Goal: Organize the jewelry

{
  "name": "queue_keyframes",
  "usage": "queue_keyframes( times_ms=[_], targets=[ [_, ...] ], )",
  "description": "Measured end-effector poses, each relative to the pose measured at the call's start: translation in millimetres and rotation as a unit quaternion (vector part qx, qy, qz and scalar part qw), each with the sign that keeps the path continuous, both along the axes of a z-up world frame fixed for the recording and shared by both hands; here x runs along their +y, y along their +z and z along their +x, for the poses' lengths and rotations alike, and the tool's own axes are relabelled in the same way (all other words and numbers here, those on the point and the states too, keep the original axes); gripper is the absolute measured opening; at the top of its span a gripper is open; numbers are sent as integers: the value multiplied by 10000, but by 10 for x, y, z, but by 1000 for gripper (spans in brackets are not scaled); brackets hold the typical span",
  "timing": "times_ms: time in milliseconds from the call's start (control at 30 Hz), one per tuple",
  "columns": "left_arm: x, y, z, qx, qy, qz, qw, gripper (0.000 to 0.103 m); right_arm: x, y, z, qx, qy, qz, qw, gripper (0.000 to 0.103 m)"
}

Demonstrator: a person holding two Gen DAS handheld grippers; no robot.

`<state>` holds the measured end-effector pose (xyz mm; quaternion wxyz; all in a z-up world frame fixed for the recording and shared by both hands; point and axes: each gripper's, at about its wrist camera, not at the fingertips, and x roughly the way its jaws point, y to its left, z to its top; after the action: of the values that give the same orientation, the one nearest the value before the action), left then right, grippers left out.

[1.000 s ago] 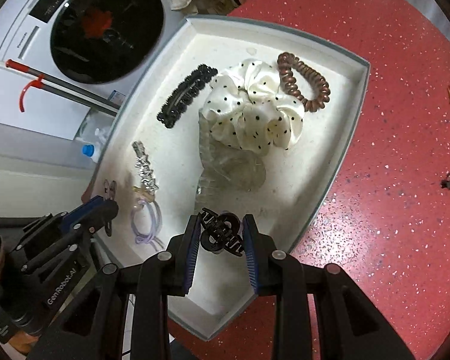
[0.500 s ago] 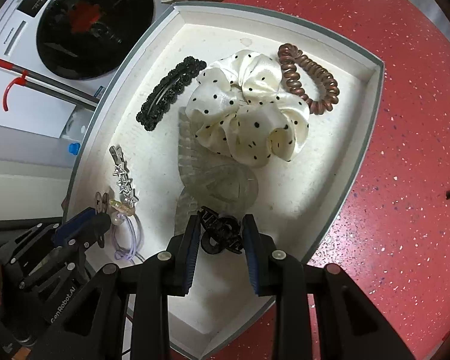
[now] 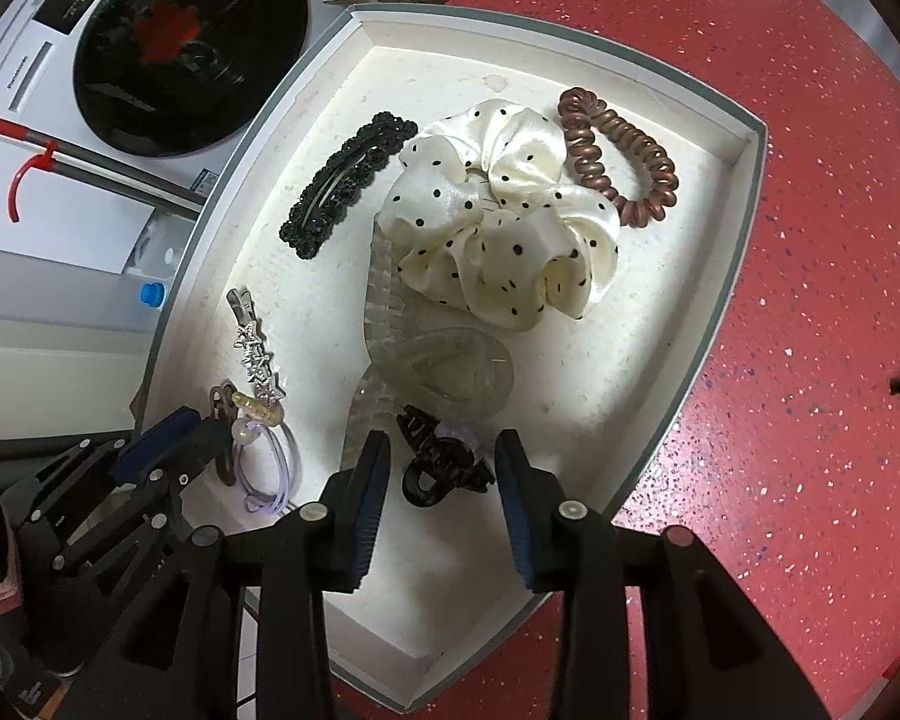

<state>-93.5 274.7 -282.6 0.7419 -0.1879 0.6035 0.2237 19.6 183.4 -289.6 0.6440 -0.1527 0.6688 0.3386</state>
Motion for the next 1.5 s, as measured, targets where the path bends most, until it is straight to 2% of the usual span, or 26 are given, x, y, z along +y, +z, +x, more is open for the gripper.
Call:
queue_keyframes(
  times_ms=[367, 400, 433, 467, 500, 600, 800, 867, 1000, 1133, 1167, 1200, 1367, 1467, 1500],
  targets=[
    [-60, -1, 4, 131, -115, -37, 9998, 18, -213, 231, 85, 2, -82, 148, 9999, 46],
    [-74, 1, -2, 143, -135, -31, 9998, 30, -222, 249, 85, 1, -90, 161, 9998, 46],
    [-80, 6, -6, 144, -139, -29, 9998, 70, -200, 261, 91, -2, -96, 172, 9998, 46],
    [-84, 34, -24, 106, -77, 38, 9999, 89, -198, 277, 98, -9, -104, 185, 9998, 46],
    [-95, 68, -37, 10, -48, 62, 10000, 96, -193, 298, 112, -20, -114, 196, 9997, 46],
    [-139, 151, -21, -33, -134, 245, 9996, 96, -285, 354, 125, -34, -148, 229, 9996, 46],
    [-141, 203, 2, -5, -82, 186, 9998, 96, -407, 430, 148, -60, -225, 256, 9994, 46],
    [-142, 241, -10, -23, -39, 168, 9998, 103, -441, 478, 153, -106, -245, 250, 9993, 47],
    [-163, 301, -55, -28, -35, 190, 9998, 103, -466, 574, 141, -210, -315, 241, 9990, 65],
    [-181, 372, -75, 40, -50, 169, 9998, 103, -513, 631, 131, -261, -346, 153, 9989, 69],
    [-187, 391, -83, 65, -54, 177, 9998, 103, -524, 643, 121, -282, -369, 120, 9988, 78],
    [-195, 411, -90, 106, -60, 190, 9997, 103, -535, 654, 113, -301, -398, 104, 9987, 83],
    [-216, 481, -187, 111, -106, 70, 9999, 103, -625, 683, 36, -290, -528, -53, 9982, 87],
    [-273, 555, -233, 119, -174, 128, 9997, 103, -684, 706, -21, -287, -534, -117, 9981, 88],
    [-279, 572, -244, 115, -205, 128, 9996, 103, -708, 732, -54, -298, -536, -120, 9980, 93]
  ],
)
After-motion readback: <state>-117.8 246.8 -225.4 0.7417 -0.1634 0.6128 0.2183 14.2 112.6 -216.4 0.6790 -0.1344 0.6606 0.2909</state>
